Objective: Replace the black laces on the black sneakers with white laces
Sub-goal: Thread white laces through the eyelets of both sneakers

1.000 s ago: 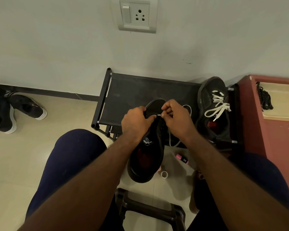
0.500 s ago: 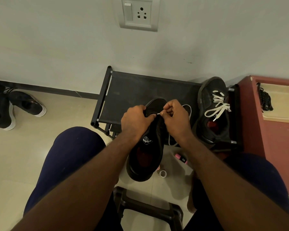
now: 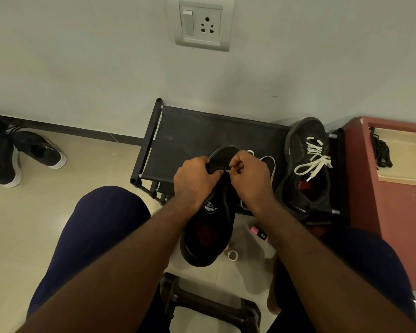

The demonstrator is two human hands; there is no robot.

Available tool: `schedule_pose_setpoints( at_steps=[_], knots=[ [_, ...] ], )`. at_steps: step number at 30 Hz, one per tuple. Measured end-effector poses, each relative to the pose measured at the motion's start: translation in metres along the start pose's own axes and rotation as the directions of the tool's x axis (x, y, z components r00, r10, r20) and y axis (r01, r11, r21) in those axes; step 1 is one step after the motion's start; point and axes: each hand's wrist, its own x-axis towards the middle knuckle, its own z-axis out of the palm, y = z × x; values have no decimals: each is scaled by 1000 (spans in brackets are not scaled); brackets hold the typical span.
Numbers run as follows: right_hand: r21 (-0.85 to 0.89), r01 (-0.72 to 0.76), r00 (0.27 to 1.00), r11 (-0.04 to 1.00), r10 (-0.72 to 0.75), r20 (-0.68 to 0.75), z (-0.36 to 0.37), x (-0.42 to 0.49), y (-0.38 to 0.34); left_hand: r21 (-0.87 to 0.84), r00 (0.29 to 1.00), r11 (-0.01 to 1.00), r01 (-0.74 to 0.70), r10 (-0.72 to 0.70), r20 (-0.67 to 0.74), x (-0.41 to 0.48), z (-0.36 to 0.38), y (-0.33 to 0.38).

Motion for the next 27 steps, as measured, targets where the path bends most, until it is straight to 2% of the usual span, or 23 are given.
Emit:
schedule_pose_setpoints(
  at_steps=[6, 12, 16, 18, 21, 24, 27],
  knots=[
    [-21, -36, 999, 999, 37, 29, -1, 1, -4, -7, 1000, 1000, -8, 8, -6, 0, 1, -2],
    [177, -93, 990, 980, 110, -84, 10, -11, -3, -46, 1000, 999, 9, -10, -17, 2, 2, -3],
    [227, -103, 990, 968, 123, -74, 11, -9, -3, -33, 1000, 999, 2, -2, -12, 1, 1, 0],
    [170, -103, 991, 980, 115, -64, 11, -9, -5, -39, 1000, 999, 3, -2, 6, 2, 0, -1],
    [-64, -39, 999, 997, 39, 3, 6, -7, -11, -74, 997, 997, 11, -5, 79, 5, -2, -5],
    [-326, 79, 993, 942, -45, 110, 1, 0, -17, -122, 994, 993, 7, 6, 106, 9, -1, -10],
    [-450, 135, 974, 883, -36, 223, -2, 6, -25, -174, 980, 985, -4, 38, 193, 12, -6, -10]
  ],
)
